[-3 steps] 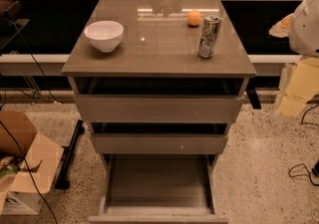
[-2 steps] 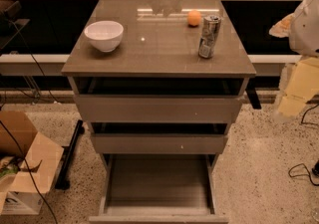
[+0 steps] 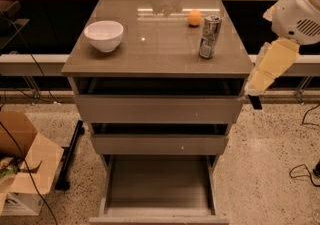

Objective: Place redbull can into bottom drawer

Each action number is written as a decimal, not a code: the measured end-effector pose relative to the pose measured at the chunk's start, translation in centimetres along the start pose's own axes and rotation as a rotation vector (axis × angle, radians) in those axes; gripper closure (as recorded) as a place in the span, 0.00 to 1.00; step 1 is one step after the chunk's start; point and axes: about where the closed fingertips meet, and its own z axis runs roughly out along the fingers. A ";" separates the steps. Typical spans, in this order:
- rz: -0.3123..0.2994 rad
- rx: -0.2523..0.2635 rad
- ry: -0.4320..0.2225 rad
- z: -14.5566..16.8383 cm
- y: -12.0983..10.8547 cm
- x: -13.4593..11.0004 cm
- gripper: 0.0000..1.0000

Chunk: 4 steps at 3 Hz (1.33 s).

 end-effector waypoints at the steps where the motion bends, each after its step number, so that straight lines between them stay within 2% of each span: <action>1: 0.073 0.039 -0.054 2.2 -4.1 -1.2 0.00; 2: 0.112 0.053 -0.089 3.4 -6.5 -1.6 0.00; 3: 0.163 0.027 -0.126 6.8 -11.1 -1.0 0.00; 4: 0.165 0.025 -0.130 7.2 -11.6 -1.0 0.00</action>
Offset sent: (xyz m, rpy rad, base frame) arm 0.1086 -0.0120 -0.0066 0.1565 -0.0850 -0.1287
